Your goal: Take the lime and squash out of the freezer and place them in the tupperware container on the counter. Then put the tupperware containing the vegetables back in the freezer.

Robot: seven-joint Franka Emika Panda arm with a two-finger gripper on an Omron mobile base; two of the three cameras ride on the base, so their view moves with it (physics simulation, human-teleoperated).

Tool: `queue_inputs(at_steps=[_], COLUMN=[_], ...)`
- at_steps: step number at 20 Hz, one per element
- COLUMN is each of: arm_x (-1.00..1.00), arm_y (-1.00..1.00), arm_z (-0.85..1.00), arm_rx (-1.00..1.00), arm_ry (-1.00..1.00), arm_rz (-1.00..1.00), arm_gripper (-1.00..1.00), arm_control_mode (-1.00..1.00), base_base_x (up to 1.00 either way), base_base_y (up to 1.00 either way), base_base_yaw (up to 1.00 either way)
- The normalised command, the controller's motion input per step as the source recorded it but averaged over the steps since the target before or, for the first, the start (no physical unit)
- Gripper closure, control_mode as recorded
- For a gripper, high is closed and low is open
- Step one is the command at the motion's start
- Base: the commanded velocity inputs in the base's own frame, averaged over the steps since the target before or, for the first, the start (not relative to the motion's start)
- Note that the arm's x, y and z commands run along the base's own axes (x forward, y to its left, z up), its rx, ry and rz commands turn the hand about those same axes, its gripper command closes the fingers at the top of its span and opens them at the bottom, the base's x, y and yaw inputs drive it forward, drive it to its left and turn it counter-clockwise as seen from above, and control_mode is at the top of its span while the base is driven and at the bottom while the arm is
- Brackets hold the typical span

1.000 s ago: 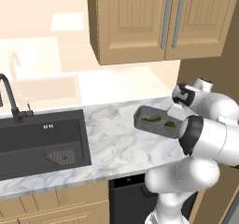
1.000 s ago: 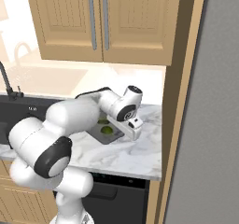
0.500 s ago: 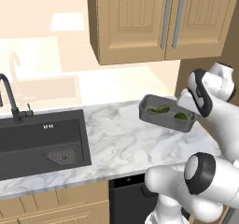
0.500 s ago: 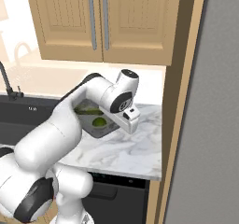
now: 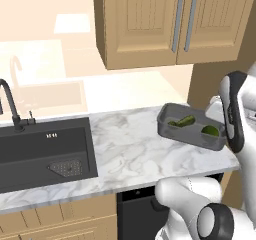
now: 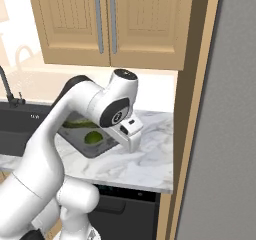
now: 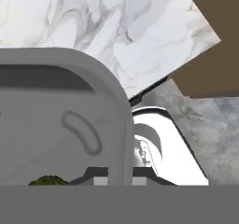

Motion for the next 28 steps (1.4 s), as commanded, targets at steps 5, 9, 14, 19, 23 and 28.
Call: queue_inputs(at_steps=[5,9,14,19,23,28], arm_x=[-0.83,-0.5,-0.42,-0.34,-0.37,-0.39], arm_y=[0.08,0.04,0.02,0.0,0.0,0.0], arm_z=[0.57,0.66,0.53,0.13,0.0,0.0], arm_rx=[0.0,0.0,0.0,0.0,0.0,0.0], arm_ry=[-0.01,-0.02,-0.03,0.0,0.0,0.0], arm_rz=[0.0,0.0,0.0,0.0,0.02,0.0], arm_gripper=[1.0,1.0,1.0,1.0,1.0,1.0], arm_control_mode=[-1.0,-1.0,-1.0,-1.0,-1.0,1.0], base_base_x=[0.0,0.0,0.0,0.0,0.0,-0.16], base_base_y=[0.0,0.0,0.0,0.0,0.0,0.0], base_base_yaw=[0.0,0.0,0.0,0.0,0.0,0.0])
